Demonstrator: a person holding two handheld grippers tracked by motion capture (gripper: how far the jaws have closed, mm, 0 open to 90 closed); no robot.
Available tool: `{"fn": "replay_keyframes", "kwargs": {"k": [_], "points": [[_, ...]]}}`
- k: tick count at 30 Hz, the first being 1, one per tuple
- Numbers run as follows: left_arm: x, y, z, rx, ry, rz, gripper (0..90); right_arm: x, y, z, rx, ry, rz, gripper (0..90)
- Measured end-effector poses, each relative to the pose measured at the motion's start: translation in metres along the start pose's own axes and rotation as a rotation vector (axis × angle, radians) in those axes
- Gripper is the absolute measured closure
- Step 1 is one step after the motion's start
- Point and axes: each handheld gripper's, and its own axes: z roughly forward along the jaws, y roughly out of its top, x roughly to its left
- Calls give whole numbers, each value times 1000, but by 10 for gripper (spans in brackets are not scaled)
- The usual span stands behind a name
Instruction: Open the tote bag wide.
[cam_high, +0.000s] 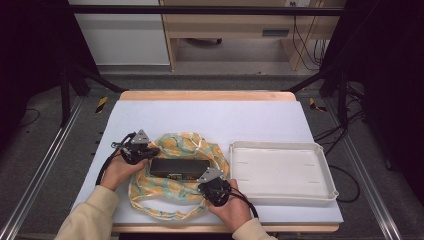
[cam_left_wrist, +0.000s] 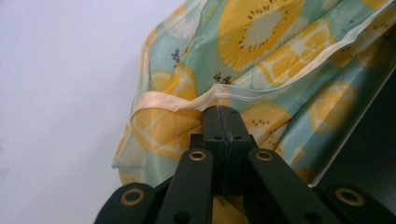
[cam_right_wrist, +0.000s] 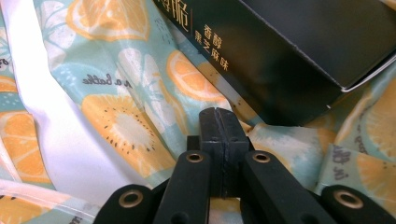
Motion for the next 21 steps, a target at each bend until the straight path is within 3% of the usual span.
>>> {"fn": "replay_keyframes", "kwargs": {"k": [8, 21], "points": [[1, -3, 5, 14, -7, -3, 900, 1, 1, -1, 2, 0, 7, 900], [-2, -1, 1, 7, 9, 9, 900, -4, 16, -28, -96, 1, 7, 900]]}}
